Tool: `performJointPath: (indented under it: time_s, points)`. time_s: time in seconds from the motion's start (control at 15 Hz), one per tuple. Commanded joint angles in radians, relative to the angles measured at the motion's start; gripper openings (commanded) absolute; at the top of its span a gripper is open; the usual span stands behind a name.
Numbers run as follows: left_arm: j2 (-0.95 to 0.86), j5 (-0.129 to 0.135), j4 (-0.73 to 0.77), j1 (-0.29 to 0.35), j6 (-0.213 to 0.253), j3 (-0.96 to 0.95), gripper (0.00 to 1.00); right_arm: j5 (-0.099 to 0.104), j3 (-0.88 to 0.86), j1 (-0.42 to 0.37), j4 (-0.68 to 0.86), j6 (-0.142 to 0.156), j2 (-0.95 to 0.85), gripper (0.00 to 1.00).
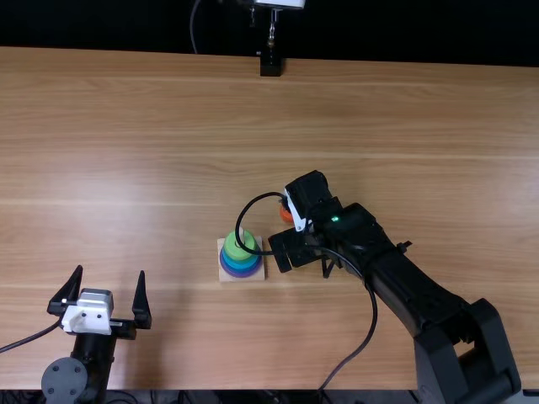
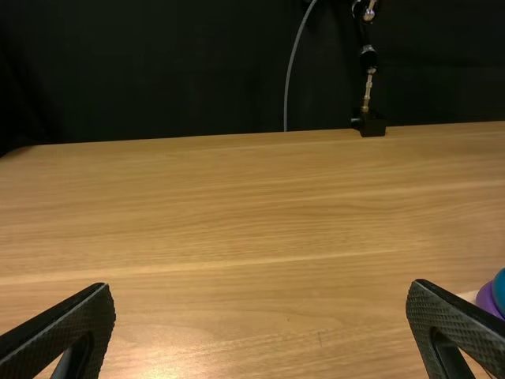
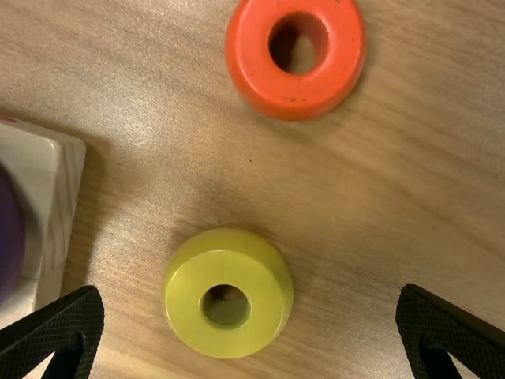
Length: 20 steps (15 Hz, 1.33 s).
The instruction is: Build the Hanoi tower: stack the rings onto the peg from bottom to top in this color order: purple, dark blue, light blue, dark green, light green, yellow, orange.
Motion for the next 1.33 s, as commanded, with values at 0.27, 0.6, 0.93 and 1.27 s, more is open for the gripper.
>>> performJointPath:
  time_s: [0.27,0.6,0.93,1.27]
  points:
    - [-0.012,0.005,-0.006,0.002,0.006,-0.025,1.00,0.012,0.012,0.014,-0.002,0.006,0.052,1.00]
    - [-0.012,0.005,-0.006,0.002,0.006,-0.025,1.00,0.014,0.015,0.026,-0.002,0.006,0.055,1.00]
    - [-0.012,0.005,-0.006,0.002,0.006,-0.025,1.00,0.014,0.014,0.026,-0.002,0.006,0.055,1.00]
    - [-0.012,0.005,-0.006,0.002,0.006,-0.025,1.00,0.014,0.017,0.026,-0.002,0.006,0.084,1.00]
